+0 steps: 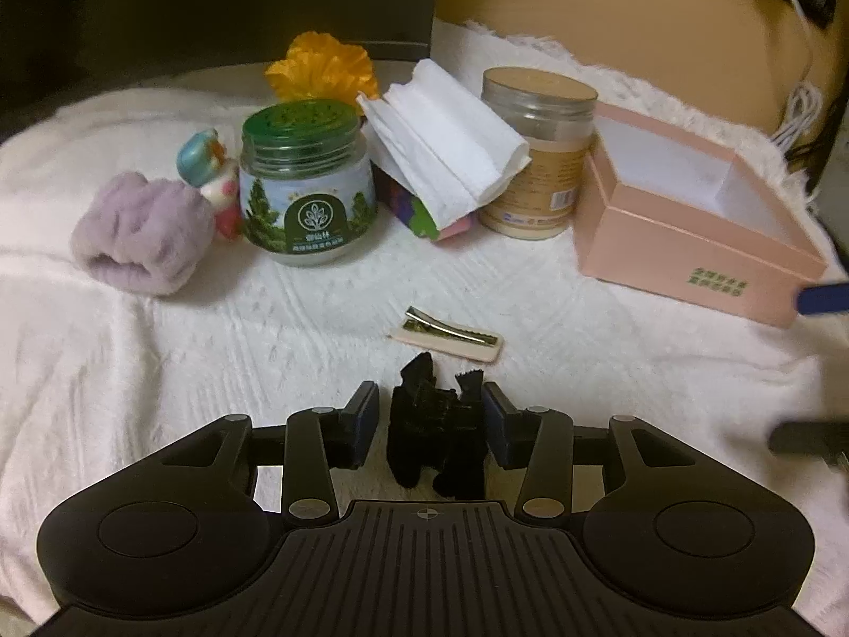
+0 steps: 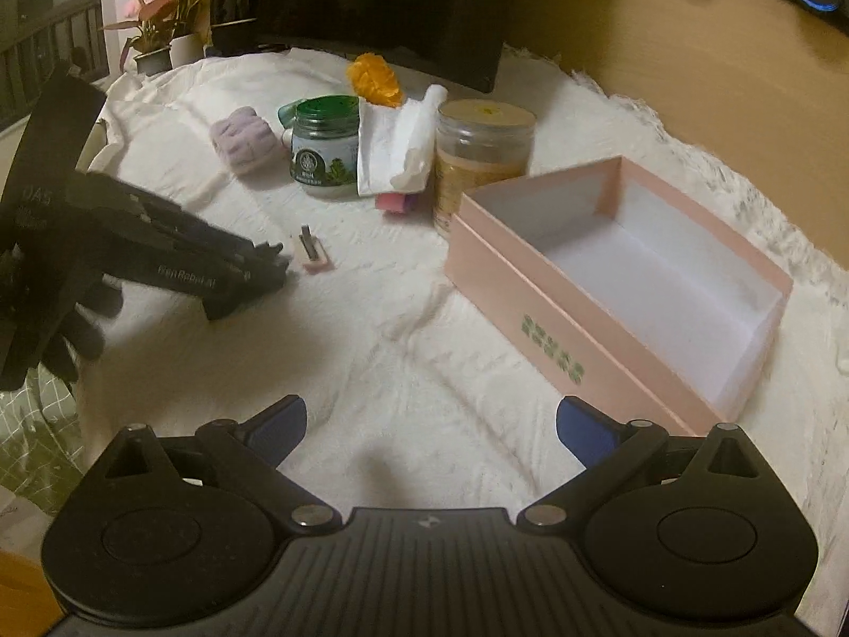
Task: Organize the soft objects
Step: 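Grasp the black claw clip with the left tool while the right tool grasps the small metal clip, then lower both clips into the pink box and open both tools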
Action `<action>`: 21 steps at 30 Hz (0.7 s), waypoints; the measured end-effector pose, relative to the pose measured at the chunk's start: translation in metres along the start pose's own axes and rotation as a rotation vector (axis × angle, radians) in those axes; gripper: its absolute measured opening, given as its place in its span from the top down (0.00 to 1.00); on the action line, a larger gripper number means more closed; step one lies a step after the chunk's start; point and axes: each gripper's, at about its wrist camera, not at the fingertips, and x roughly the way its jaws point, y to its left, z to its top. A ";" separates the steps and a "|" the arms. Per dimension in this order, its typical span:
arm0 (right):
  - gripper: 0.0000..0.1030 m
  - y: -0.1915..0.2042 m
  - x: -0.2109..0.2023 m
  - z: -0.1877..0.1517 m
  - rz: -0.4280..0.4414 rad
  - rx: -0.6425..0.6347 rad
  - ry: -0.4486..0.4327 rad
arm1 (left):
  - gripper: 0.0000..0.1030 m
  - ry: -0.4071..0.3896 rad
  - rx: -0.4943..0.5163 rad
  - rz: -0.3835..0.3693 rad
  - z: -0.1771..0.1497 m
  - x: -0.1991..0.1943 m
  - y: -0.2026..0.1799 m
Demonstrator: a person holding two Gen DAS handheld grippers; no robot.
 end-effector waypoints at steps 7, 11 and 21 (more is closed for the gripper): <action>0.39 0.026 0.036 0.054 0.057 -0.049 -0.061 | 0.63 0.032 -0.192 -0.098 -0.011 -0.036 0.042; 0.52 0.051 0.082 0.079 0.129 -0.077 -0.043 | 0.63 0.032 -0.167 -0.109 -0.008 -0.056 0.053; 0.81 0.060 0.101 0.080 0.103 -0.042 0.025 | 0.63 0.088 -0.028 -0.290 0.018 -0.056 0.051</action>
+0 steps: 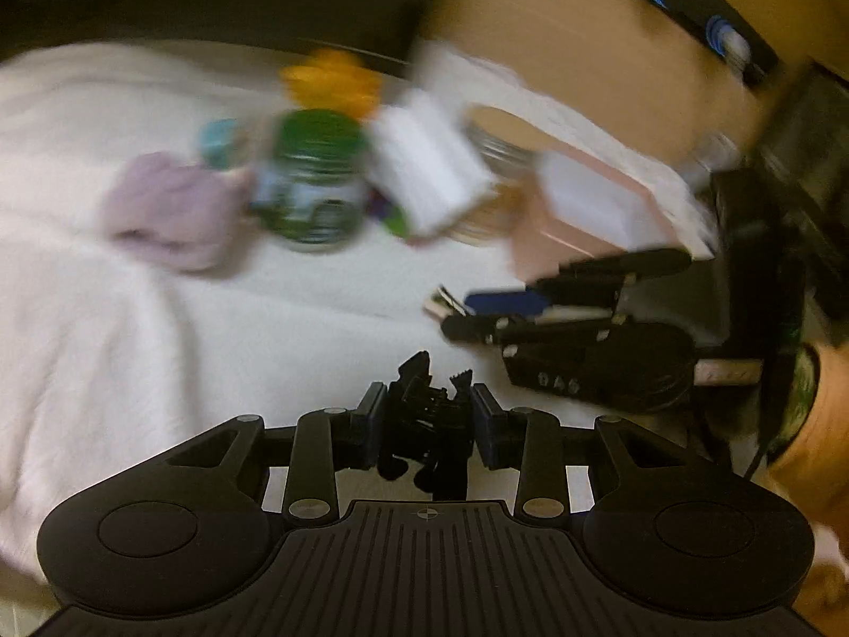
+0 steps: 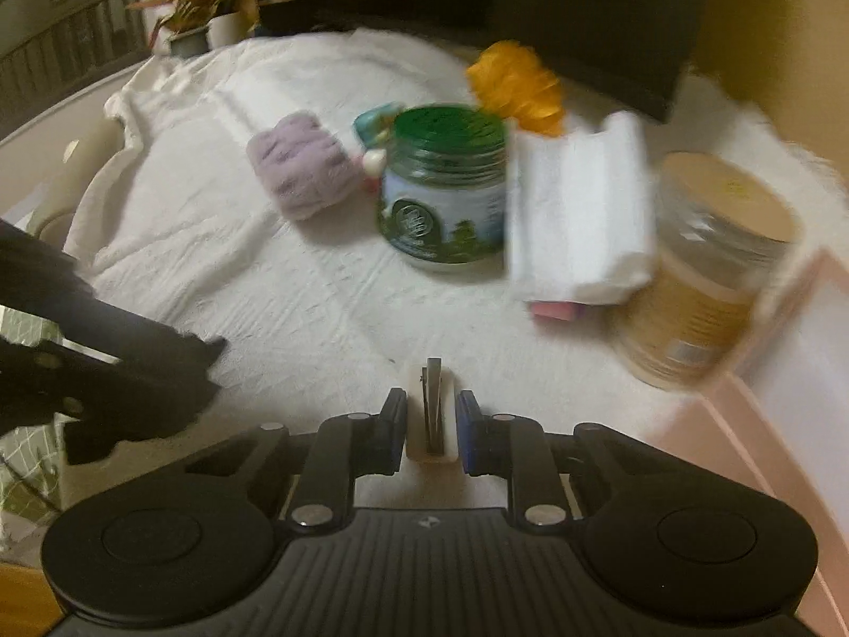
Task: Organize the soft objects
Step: 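Lower both clips into the pink box and open both tools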
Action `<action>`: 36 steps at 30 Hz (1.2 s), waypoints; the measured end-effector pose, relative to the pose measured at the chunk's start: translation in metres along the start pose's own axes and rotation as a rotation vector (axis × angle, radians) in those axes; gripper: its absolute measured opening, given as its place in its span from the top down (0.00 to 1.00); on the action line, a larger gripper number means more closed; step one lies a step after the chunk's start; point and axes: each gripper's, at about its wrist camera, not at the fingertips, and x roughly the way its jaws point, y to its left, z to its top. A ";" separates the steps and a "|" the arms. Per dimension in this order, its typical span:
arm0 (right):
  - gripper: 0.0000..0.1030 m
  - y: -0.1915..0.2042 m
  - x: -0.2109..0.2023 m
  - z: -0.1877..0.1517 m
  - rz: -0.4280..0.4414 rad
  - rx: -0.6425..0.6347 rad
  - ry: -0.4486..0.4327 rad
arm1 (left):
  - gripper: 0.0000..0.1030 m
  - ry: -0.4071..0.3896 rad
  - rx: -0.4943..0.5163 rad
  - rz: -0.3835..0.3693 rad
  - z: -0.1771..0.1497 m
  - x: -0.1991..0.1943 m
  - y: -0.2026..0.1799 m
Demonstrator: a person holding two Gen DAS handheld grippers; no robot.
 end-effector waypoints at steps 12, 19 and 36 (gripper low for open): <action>0.81 -0.055 -0.165 -0.040 -0.290 0.204 -0.080 | 0.63 -0.062 0.217 -0.282 0.098 0.043 -0.080; 0.81 -0.094 -0.191 -0.009 -0.441 0.227 -0.197 | 0.63 -0.173 0.294 -0.341 0.191 0.057 -0.145; 0.44 -0.125 -0.168 -0.098 -0.435 0.420 -0.032 | 0.62 -0.027 0.335 0.068 0.152 0.165 -0.193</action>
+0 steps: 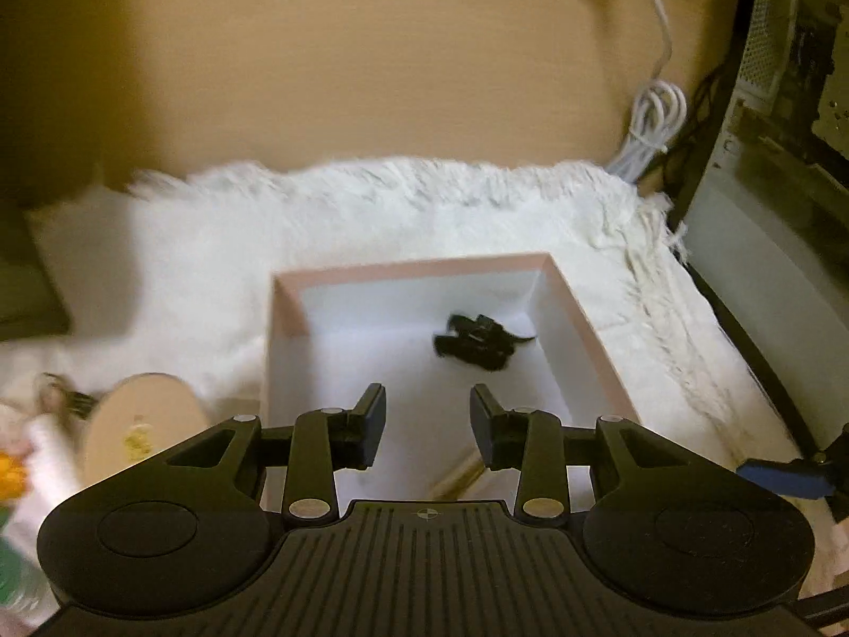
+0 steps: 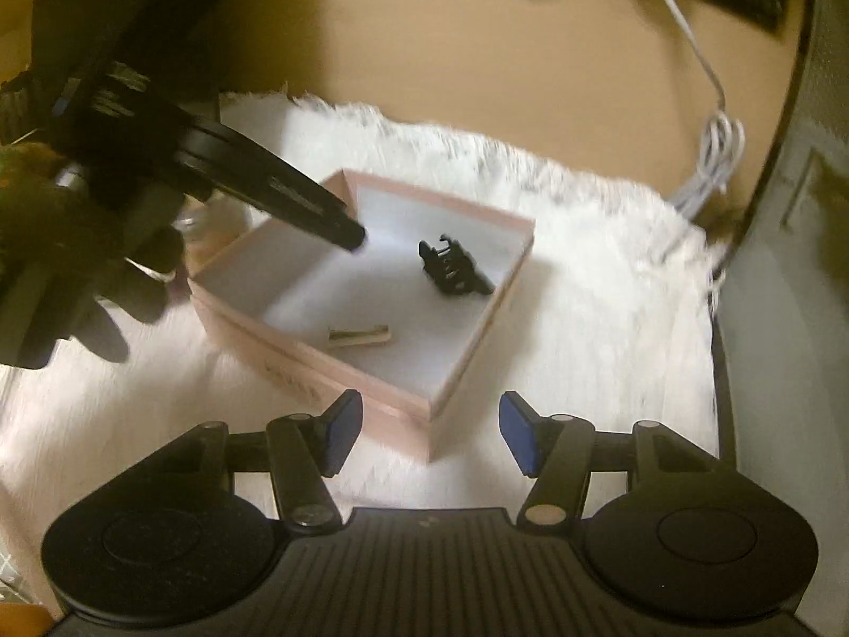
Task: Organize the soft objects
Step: 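Lower both clips into the pink box and open both tools, then close the left tool on the lavender scrunchie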
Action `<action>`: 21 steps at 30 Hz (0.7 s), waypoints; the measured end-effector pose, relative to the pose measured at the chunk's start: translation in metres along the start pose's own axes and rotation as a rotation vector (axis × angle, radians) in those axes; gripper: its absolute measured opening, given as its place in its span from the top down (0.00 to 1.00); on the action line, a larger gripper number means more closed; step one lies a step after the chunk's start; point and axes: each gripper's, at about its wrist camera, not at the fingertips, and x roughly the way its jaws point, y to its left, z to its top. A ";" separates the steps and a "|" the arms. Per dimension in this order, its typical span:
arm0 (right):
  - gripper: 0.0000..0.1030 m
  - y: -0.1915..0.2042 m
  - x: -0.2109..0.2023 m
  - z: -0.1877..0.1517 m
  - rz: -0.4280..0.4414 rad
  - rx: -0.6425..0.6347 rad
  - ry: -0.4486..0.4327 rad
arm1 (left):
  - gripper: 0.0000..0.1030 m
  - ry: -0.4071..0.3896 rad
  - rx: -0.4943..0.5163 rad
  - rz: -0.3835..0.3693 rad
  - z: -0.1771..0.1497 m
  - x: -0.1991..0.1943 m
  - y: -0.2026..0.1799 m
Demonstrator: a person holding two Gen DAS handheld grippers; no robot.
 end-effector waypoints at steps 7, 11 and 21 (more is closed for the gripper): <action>0.39 0.023 -0.001 0.019 0.029 -0.024 -0.046 | 0.61 -0.100 -0.063 0.112 -0.018 -0.050 0.033; 0.38 0.058 0.008 0.042 0.086 -0.047 -0.066 | 0.61 -0.091 -0.197 0.222 -0.043 -0.075 0.083; 0.36 0.188 0.047 0.063 0.256 -0.166 0.010 | 0.63 0.006 -0.623 0.432 -0.140 -0.126 0.218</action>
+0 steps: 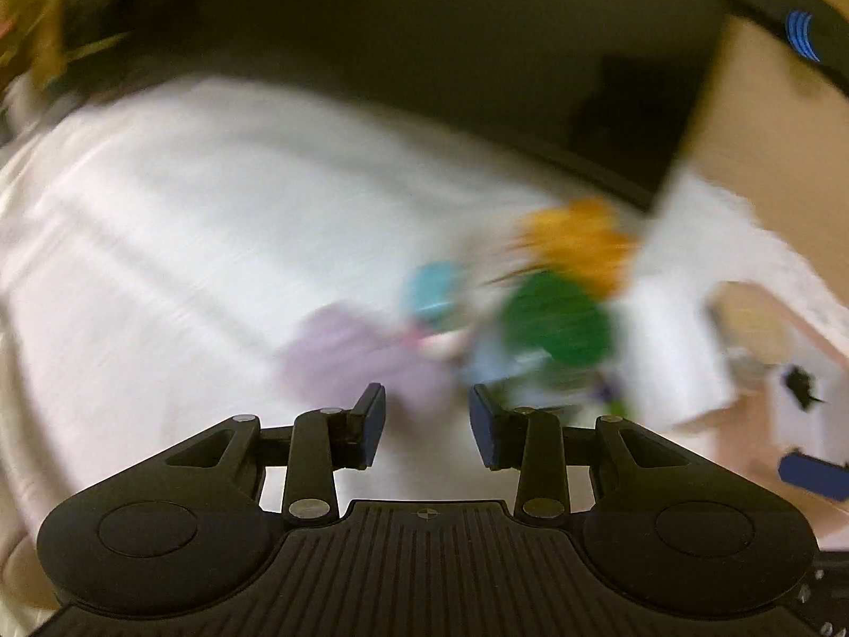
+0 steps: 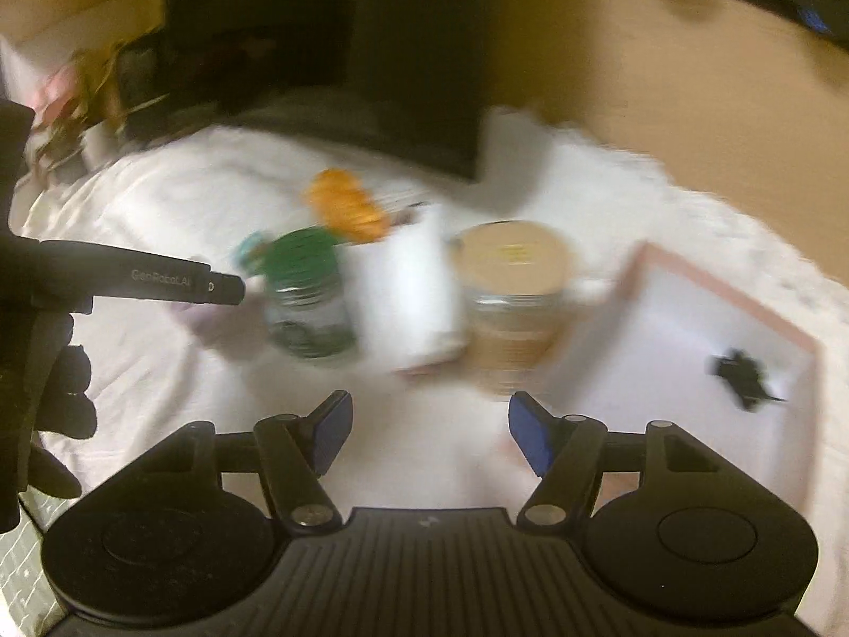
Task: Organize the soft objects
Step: 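Close the left tool on the lavender scrunchie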
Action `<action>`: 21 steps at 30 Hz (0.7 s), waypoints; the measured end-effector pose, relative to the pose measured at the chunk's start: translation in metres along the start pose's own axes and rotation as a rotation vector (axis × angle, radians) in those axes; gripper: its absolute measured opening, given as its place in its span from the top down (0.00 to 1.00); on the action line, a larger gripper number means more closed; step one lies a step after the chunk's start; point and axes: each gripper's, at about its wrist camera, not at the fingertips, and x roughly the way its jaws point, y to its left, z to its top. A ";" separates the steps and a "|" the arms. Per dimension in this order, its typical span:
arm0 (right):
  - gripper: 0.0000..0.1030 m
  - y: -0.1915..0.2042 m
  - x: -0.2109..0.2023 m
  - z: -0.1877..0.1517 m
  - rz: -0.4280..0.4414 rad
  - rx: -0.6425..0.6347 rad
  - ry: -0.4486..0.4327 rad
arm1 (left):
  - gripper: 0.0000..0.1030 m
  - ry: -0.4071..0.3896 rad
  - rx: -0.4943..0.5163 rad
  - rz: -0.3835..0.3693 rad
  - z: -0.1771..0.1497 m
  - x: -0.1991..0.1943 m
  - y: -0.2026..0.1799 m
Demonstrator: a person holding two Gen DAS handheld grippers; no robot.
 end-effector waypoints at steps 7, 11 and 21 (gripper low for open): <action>0.36 0.060 0.024 0.003 0.050 -0.078 0.039 | 0.63 0.029 -0.016 -0.016 0.000 0.005 0.037; 0.36 0.069 0.029 0.004 0.038 -0.074 0.049 | 0.62 0.043 0.009 -0.043 0.002 0.014 0.031; 0.36 0.039 0.024 -0.005 -0.005 -0.043 0.064 | 0.63 0.059 -0.008 -0.088 -0.002 0.026 0.000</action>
